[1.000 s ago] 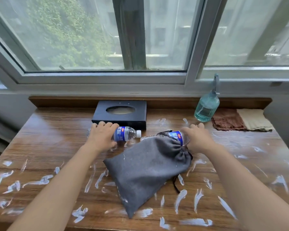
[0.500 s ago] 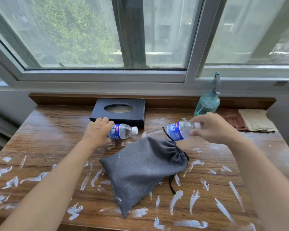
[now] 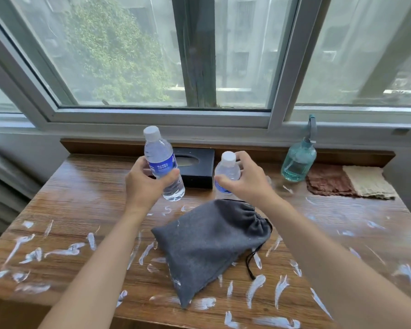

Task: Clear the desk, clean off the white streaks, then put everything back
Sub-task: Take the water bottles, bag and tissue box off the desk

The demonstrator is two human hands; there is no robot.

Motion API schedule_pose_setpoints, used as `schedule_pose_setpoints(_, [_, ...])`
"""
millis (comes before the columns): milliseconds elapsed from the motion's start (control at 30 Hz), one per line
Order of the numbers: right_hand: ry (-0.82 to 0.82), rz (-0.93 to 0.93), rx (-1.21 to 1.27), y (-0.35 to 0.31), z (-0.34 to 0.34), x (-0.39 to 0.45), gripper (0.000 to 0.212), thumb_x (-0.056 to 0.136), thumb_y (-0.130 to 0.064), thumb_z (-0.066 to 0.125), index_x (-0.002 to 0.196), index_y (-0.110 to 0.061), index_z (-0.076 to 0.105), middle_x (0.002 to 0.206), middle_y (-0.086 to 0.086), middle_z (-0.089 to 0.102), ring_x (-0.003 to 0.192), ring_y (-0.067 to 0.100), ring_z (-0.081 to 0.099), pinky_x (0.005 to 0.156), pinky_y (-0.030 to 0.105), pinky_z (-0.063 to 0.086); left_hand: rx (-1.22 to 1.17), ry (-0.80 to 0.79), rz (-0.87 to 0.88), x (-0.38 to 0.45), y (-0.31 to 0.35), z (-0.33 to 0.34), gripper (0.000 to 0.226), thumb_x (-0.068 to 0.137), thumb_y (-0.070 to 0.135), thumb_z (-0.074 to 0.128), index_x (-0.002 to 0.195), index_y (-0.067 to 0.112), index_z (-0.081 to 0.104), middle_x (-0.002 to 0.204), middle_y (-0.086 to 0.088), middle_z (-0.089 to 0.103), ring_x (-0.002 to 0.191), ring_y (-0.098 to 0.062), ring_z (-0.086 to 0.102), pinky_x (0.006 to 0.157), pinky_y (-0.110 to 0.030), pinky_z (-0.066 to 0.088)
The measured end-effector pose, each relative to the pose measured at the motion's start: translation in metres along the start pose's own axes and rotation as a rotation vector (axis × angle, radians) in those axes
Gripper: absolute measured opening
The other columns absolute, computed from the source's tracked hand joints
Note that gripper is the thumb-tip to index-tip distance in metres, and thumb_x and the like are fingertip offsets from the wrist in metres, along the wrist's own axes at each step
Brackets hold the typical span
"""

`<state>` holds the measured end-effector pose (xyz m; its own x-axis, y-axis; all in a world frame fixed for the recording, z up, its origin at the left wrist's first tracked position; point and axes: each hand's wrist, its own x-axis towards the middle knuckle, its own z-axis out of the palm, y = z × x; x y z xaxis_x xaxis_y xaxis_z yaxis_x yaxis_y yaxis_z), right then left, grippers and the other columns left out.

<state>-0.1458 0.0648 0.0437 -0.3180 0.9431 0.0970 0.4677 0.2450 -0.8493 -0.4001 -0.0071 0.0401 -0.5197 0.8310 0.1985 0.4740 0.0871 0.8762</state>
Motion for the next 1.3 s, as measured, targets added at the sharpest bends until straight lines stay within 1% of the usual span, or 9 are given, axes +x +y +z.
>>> schedule_pose_setpoints(133, [0.034, -0.008, -0.014, 0.011, 0.023, 0.003, 0.063, 0.079, -0.023, 0.084, 0.128, -0.028, 0.046, 0.115, -0.009, 0.061, 0.104, 0.013, 0.059, 0.084, 0.027, 0.048, -0.029, -0.01, 0.006, -0.008, 0.006, 0.004, 0.058, 0.071, 0.036, 0.096, 0.12, 0.025, 0.065, 0.109, 0.015, 0.069, 0.092, 0.003, 0.063, 0.073, -0.015, 0.048])
schedule_pose_setpoints(267, [0.032, 0.139, 0.026, 0.026, 0.038, -0.004, 0.063, 0.075, -0.024, 0.089, 0.126, -0.025, 0.051, 0.113, -0.01, 0.063, 0.103, 0.01, 0.061, 0.071, 0.007, 0.042, -0.01, -0.04, 0.076, -0.015, 0.009, 0.009, 0.054, 0.069, 0.036, 0.097, 0.113, 0.03, 0.065, 0.105, 0.016, 0.07, 0.091, 0.012, 0.062, 0.067, -0.005, 0.049])
schedule_pose_setpoints(467, [0.179, 0.121, 0.076, 0.025, 0.039, -0.015, 0.059, 0.076, -0.02, 0.09, 0.121, -0.026, 0.054, 0.106, -0.015, 0.063, 0.097, 0.0, 0.062, 0.072, 0.004, 0.043, -0.044, -0.111, 0.162, -0.019, 0.013, 0.022, 0.058, 0.069, 0.038, 0.096, 0.119, 0.025, 0.069, 0.113, 0.01, 0.073, 0.1, -0.001, 0.067, 0.08, -0.021, 0.062])
schedule_pose_setpoints(567, [0.309, 0.099, 0.098, 0.006, 0.016, -0.022, 0.059, 0.073, -0.021, 0.091, 0.116, -0.024, 0.05, 0.099, -0.017, 0.062, 0.088, -0.006, 0.061, 0.068, 0.001, 0.042, -0.109, -0.149, 0.205, -0.02, 0.026, 0.025, 0.06, 0.069, 0.036, 0.096, 0.122, 0.028, 0.069, 0.116, 0.01, 0.073, 0.103, -0.006, 0.07, 0.08, -0.017, 0.06])
schedule_pose_setpoints(667, [0.433, 0.071, 0.08, -0.011, -0.018, -0.037, 0.063, 0.069, -0.025, 0.091, 0.113, -0.021, 0.046, 0.094, -0.015, 0.063, 0.084, -0.003, 0.063, 0.068, 0.01, 0.047, -0.229, -0.217, 0.242, -0.022, 0.054, 0.032, 0.055, 0.07, 0.027, 0.098, 0.112, 0.041, 0.067, 0.109, 0.019, 0.075, 0.098, -0.007, 0.072, 0.077, -0.015, 0.058])
schedule_pose_setpoints(833, [0.502, 0.105, 0.019, -0.01, -0.065, -0.085, 0.06, 0.07, -0.021, 0.09, 0.109, -0.025, 0.046, 0.094, -0.01, 0.068, 0.084, 0.009, 0.069, 0.077, 0.038, 0.059, -0.371, -0.384, 0.293, -0.039, 0.09, 0.071, 0.053, 0.072, 0.02, 0.097, 0.116, 0.03, 0.069, 0.104, 0.016, 0.076, 0.095, -0.006, 0.073, 0.079, -0.021, 0.06])
schedule_pose_setpoints(933, [0.607, 0.155, 0.015, 0.001, -0.084, -0.123, 0.059, 0.071, -0.021, 0.091, 0.113, -0.028, 0.051, 0.099, -0.014, 0.069, 0.086, 0.004, 0.069, 0.076, 0.032, 0.06, -0.387, -0.501, 0.328, -0.062, 0.104, 0.104, 0.055, 0.071, 0.023, 0.097, 0.119, 0.029, 0.07, 0.108, 0.015, 0.077, 0.099, -0.008, 0.073, 0.085, -0.032, 0.063])
schedule_pose_setpoints(1067, [0.729, 0.219, 0.047, 0.019, -0.111, -0.179, 0.066, 0.072, -0.02, 0.091, 0.119, -0.044, 0.051, 0.107, -0.029, 0.064, 0.096, -0.011, 0.064, 0.073, 0.008, 0.051, -0.373, -0.642, 0.431, -0.105, 0.125, 0.141, 0.057, 0.073, 0.024, 0.096, 0.121, 0.034, 0.068, 0.114, 0.014, 0.075, 0.102, -0.012, 0.073, 0.089, -0.04, 0.063])
schedule_pose_setpoints(1300, [0.909, 0.3, 0.098, 0.078, -0.182, -0.27, 0.068, 0.072, -0.017, 0.092, 0.129, -0.031, 0.057, 0.116, -0.013, 0.07, 0.105, 0.005, 0.068, 0.091, 0.029, 0.057, -0.34, -0.78, 0.469, -0.19, 0.168, 0.218, 0.058, 0.071, 0.033, 0.097, 0.118, 0.041, 0.064, 0.113, 0.018, 0.073, 0.099, -0.005, 0.07, 0.084, -0.028, 0.061])
